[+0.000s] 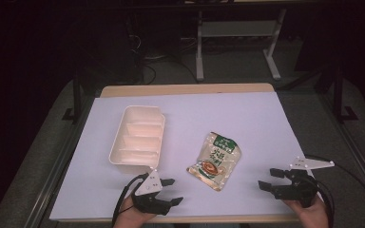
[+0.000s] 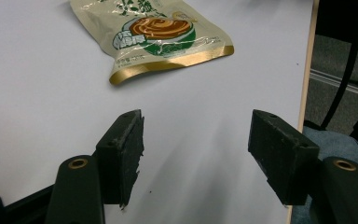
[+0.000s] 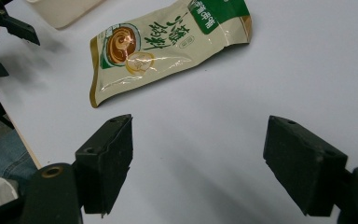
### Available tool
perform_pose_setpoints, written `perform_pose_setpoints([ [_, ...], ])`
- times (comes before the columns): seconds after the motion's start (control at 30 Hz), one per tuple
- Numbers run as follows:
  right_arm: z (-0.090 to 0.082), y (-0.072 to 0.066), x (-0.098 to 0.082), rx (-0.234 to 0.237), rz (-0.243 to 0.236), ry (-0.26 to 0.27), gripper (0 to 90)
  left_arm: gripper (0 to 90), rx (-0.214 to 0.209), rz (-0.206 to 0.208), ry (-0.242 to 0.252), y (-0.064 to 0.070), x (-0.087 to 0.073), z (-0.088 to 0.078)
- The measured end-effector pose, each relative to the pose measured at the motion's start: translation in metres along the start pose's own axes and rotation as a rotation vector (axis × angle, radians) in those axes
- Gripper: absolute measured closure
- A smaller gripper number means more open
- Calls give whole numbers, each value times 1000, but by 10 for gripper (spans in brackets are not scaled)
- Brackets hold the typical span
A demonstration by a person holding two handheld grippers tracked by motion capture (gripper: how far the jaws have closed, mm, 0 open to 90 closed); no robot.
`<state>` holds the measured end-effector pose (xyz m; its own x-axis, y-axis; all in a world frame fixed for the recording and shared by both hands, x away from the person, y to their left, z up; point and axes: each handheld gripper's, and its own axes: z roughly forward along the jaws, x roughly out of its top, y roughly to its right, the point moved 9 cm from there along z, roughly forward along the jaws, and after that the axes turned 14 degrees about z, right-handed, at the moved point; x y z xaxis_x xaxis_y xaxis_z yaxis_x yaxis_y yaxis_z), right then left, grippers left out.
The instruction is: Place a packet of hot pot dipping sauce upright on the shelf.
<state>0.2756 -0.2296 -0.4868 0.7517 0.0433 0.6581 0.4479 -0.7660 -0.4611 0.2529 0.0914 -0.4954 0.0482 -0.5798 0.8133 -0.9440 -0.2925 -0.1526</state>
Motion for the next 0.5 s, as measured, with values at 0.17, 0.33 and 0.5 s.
perform_pose_setpoints([
  [0.17,0,1,0,-3,10,0,226,370,11,-3,18,-2,8,1],
  [0.33,1,2,1,0,9,0,226,433,29,1,20,-7,17,4],
  [0.5,4,5,3,-5,12,-8,218,511,43,14,-3,-16,29,21],
])
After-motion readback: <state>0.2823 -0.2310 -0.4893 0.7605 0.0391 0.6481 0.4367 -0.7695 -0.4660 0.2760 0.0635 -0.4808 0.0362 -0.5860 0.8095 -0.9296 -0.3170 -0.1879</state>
